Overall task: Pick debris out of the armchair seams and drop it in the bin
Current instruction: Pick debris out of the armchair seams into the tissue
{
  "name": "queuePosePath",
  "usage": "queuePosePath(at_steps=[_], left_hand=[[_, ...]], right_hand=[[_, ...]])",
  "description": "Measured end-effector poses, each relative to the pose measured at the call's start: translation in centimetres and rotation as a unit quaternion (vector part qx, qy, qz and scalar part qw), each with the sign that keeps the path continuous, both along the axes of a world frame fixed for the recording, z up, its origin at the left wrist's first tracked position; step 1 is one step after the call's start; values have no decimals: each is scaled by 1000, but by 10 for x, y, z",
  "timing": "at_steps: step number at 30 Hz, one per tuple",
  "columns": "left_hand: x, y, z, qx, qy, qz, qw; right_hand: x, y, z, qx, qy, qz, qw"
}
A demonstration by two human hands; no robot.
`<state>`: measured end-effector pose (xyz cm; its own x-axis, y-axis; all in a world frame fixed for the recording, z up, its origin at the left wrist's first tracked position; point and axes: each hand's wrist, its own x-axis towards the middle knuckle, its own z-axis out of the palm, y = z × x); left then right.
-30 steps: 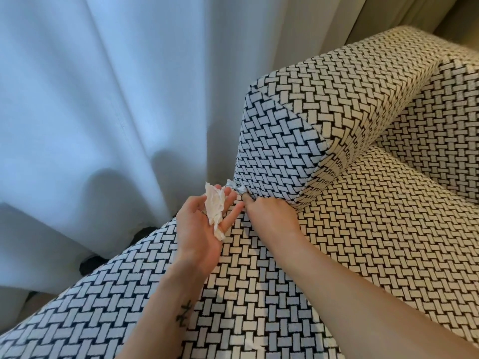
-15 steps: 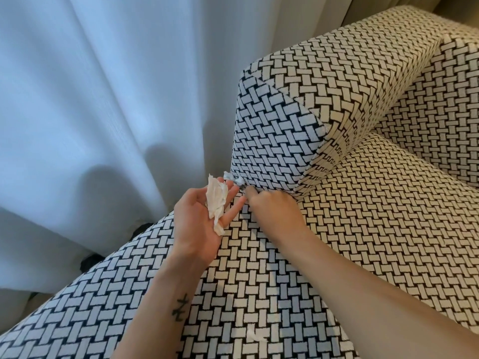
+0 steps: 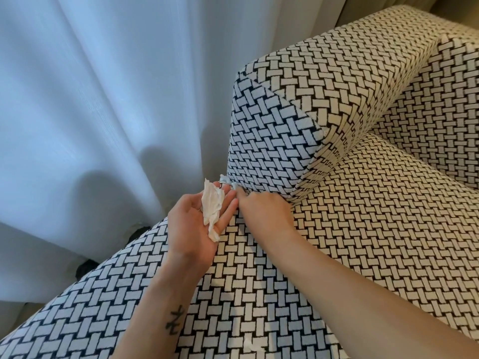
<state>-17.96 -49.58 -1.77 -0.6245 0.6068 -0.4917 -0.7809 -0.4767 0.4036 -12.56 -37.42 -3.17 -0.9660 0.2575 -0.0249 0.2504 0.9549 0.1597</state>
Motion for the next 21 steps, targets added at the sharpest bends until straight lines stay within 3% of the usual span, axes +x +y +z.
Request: queuePosePath(at_steps=[8, 21], left_hand=[[1, -1, 4, -16, 2, 9, 1000], [1, 0, 3, -18, 4, 12, 1000]], right_hand=[[3, 2, -1, 28, -1, -13, 1000], [10, 11, -21, 50, 110, 19, 992]])
